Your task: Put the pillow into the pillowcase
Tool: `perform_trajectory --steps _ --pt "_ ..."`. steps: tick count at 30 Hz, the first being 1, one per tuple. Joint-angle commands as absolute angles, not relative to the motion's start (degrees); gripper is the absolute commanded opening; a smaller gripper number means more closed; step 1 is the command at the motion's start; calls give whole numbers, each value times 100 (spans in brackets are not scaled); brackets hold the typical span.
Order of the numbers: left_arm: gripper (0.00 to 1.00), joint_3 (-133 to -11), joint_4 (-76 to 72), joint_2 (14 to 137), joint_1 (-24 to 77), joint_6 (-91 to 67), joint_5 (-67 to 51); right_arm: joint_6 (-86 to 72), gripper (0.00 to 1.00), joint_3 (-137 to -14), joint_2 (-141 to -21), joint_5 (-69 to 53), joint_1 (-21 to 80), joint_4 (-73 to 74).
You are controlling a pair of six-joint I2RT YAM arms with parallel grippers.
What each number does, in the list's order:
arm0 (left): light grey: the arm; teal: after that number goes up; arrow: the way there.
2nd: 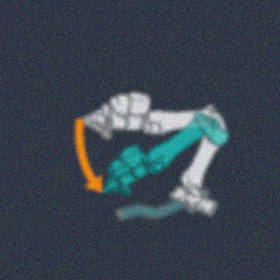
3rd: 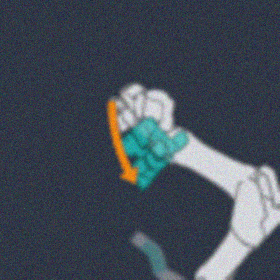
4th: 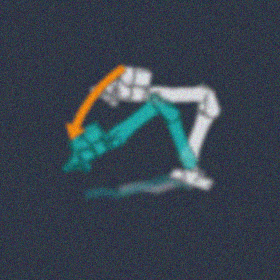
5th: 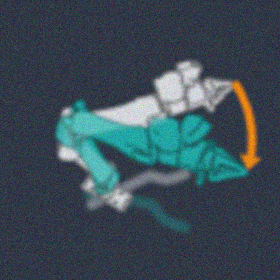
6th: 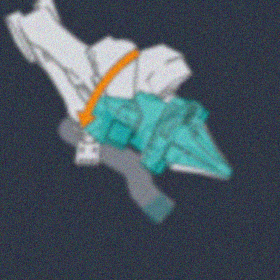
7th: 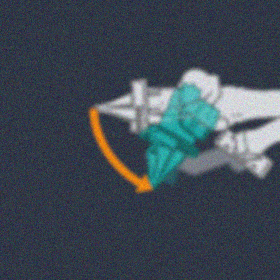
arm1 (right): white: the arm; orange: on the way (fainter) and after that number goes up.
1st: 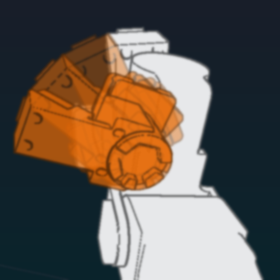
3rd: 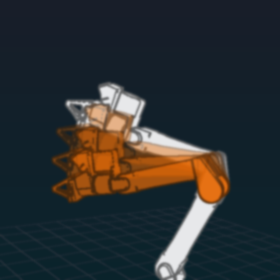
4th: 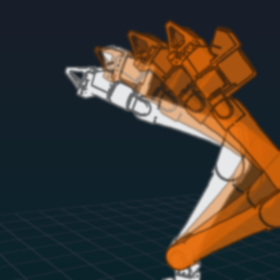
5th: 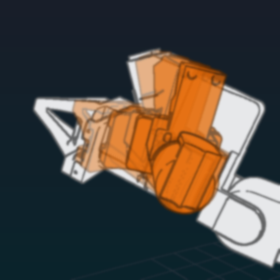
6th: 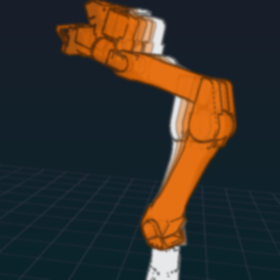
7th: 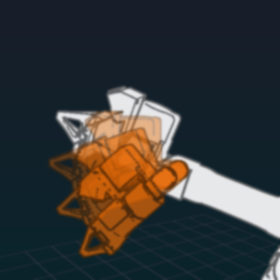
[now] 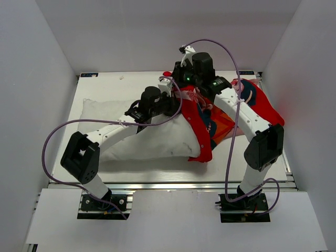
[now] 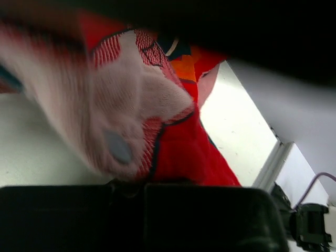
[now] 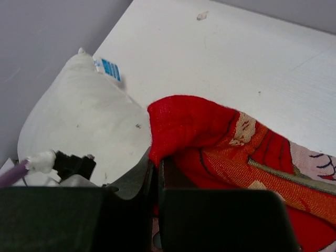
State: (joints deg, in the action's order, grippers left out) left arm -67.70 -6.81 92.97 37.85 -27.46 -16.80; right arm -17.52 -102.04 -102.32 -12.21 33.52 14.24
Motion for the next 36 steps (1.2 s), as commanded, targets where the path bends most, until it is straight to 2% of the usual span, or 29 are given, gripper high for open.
perform_trajectory --steps 1,3,6,9,10,12,13,15,16,20,26,29,31,36 --pt "0 -7233 -1213 8789 4035 -2119 -1917 -1768 2 -9862 -10423 -1731 3375 1045" --pt "0 -7277 -1169 8815 3999 -2083 -1820 -1600 3 -9529 -10511 -1723 3340 1107" --pt "0 -7277 -1011 8999 3885 -2092 -1530 -1310 11 -9186 -10599 -1617 3331 1151" --pt "0 -7243 -730 9219 3727 -2241 -1354 -1047 28 -9114 -10687 -1547 3340 1187" --pt "3 -7129 -677 9298 3666 -2293 -1310 -976 39 -9132 -10714 -1442 3340 1195" --pt "14 -6953 -694 9290 3604 -2399 -1170 -731 49 -9175 -10758 -1354 3322 1230" --pt "29 -6787 -651 9238 3560 -2434 -1091 -695 60 -9228 -10767 -1362 3296 1230" --pt "42 -6654 -615 9132 3498 -2452 -976 -598 68 -9290 -10740 -1354 3208 1230" --pt "53 -6592 -485 8975 3437 -2452 -897 -563 72 -9368 -10714 -1345 3156 1230" --pt "68 -6775 296 8605 3200 -2216 -458 -335 76 -9632 -10451 -1397 2796 1353" --pt "73 -6962 1713 7869 2988 -1899 176 -27 76 -9441 -9748 -1477 2251 1634" --pt "76 -6830 2012 7472 2997 -2090 -235 332 76 -9019 -9125 -1450 2188 1792" --pt "78 -6601 2100 7094 3207 -2458 -544 491 77 -8448 -8503 -1476 2180 1907" --pt "79 -6355 2845 6803 4585 -2952 -80 563 77 -7025 -7218 -1582 2215 2406"
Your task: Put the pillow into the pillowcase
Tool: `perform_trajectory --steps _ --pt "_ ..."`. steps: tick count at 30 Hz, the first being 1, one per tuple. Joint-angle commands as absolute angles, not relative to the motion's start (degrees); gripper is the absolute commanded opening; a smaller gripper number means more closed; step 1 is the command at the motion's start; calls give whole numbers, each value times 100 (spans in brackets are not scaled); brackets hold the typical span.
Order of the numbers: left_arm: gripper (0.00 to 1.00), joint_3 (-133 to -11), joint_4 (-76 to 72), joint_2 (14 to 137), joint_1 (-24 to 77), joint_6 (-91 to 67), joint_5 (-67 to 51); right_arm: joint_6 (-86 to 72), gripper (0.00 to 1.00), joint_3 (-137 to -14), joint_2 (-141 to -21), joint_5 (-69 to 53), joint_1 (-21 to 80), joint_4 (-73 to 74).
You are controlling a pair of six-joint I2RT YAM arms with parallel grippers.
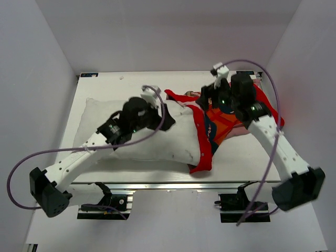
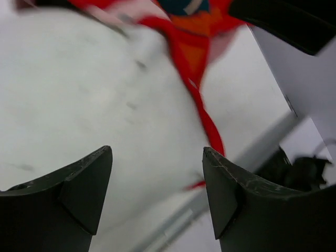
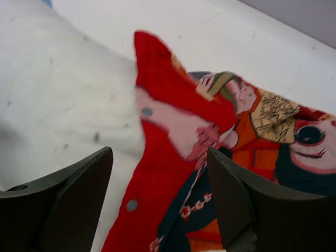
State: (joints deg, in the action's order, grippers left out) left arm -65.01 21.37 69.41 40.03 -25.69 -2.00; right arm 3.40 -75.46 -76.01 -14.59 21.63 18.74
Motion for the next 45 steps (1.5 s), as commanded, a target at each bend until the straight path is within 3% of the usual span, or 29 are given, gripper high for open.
perform_trajectory --steps 1,10,15,27,30,36,45 --pt "79 -6328 2952 6742 5119 -3023 182 563 78 -6614 -6859 -1591 2224 2513" --pt "82 -6083 4034 7083 7688 -3287 2378 98 75 -5230 -5538 -1890 2303 3489" --pt "82 -5783 3806 7680 7954 -3226 4012 -166 70 -4817 -5607 -2170 2303 3279" --pt "85 -5546 2128 8947 7771 -1600 5572 -413 68 -4746 -6047 -2337 2355 2804" --pt "78 -5476 1795 9079 7490 -1407 5389 -509 68 -4781 -6073 -2408 2382 2751" --pt "39 -5169 1170 8632 7058 -1161 4766 -658 64 -4992 -6178 -2435 2452 2681" --pt "29 -5186 765 8227 6961 -1142 4026 -1072 62 -5150 -6617 -2154 2479 2286"
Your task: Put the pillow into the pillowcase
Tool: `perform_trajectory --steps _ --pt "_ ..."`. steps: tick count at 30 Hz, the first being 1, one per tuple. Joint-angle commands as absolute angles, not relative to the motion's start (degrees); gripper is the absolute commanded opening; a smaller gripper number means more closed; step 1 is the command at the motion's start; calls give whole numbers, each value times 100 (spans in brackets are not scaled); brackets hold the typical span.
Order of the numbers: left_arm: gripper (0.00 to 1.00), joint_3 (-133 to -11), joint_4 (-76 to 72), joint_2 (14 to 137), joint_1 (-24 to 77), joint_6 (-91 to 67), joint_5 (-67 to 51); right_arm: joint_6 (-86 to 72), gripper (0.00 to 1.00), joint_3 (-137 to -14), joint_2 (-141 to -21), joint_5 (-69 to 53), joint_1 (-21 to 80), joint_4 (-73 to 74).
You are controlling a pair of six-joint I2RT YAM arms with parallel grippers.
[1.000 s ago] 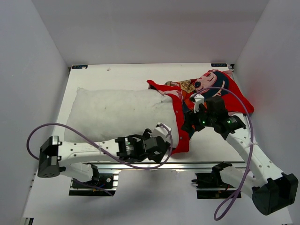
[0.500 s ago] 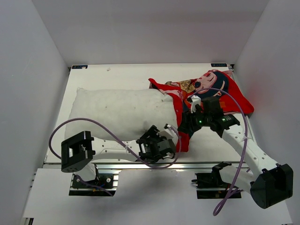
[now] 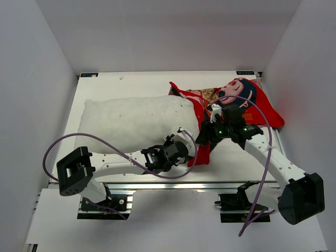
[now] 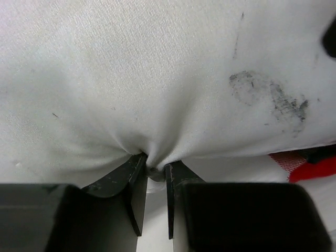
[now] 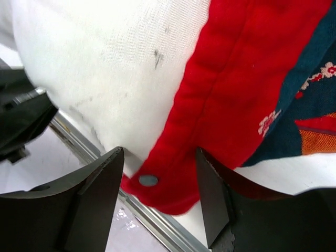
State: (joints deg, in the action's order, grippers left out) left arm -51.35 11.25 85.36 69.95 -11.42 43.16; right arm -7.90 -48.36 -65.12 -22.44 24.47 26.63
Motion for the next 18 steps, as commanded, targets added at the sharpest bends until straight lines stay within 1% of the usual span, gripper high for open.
perform_trajectory --steps 1,2,4,5,6,8,9,11,12,13,18 --pt "28 -5159 747 8183 6961 -1177 3982 -1090 62 -5176 -6662 -2084 2479 2259" --pt "28 -5150 704 8130 6961 -1195 3903 -1107 62 -5194 -6706 -1909 2479 2250" --pt "27 -5063 668 7999 6970 -1283 3859 -1055 58 -5282 -6785 -1741 2478 2311" --pt "27 -5028 677 7963 6961 -1309 3832 -1029 54 -5308 -6794 -1618 2470 2338" --pt "27 -5001 694 7937 6970 -1344 3832 -985 43 -5335 -6768 -1574 2470 2373" --pt "26 -4913 703 7858 6961 -1424 3832 -949 30 -5370 -6706 -1529 2461 2461" --pt "25 -4887 694 7849 6961 -1441 3823 -923 20 -5353 -6654 -1521 2470 2461" --pt "24 -4790 607 7788 6961 -1485 3779 -914 12 -5300 -6610 -1573 2461 2496" --pt "23 -4764 572 7778 6961 -1485 3718 -914 4 -5309 -6575 -1617 2461 2513" --pt "20 -4755 554 7778 6961 -1503 3709 -905 1 -5396 -6557 -1687 2461 2566" --pt "16 -4816 361 7857 6882 -1451 3420 -879 0 -5993 -6574 -2284 2540 2689"
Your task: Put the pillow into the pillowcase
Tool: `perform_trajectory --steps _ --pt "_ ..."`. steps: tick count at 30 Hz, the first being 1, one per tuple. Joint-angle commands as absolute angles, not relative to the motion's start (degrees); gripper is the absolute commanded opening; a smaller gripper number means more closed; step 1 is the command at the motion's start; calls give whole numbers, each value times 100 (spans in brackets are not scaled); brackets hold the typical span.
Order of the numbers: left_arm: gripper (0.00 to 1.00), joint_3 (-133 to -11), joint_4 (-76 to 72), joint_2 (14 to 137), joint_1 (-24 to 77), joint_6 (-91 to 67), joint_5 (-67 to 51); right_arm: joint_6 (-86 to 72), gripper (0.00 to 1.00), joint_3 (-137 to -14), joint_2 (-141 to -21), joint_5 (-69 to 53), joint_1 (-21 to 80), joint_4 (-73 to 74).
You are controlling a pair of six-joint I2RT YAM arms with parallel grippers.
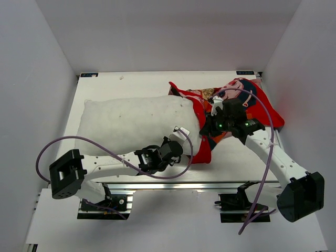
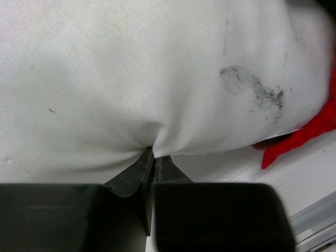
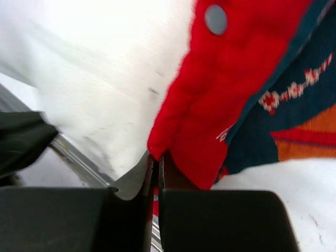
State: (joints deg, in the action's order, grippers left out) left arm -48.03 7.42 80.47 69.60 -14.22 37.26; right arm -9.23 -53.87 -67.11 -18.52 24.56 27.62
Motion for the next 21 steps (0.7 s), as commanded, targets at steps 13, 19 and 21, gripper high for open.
perform_trajectory --steps 13,19,21 --pt "2 -5843 -27 8350 6443 -1064 3241 -1222 0 -7601 -7707 -2619 3831 2505" --pt "0 -5889 -316 7323 6003 -906 3314 -1108 0 -7884 -7919 -2014 3858 2558" --pt "0 -5932 -448 7093 5933 -818 3017 -1072 0 -7980 -8077 -1767 3850 2531"
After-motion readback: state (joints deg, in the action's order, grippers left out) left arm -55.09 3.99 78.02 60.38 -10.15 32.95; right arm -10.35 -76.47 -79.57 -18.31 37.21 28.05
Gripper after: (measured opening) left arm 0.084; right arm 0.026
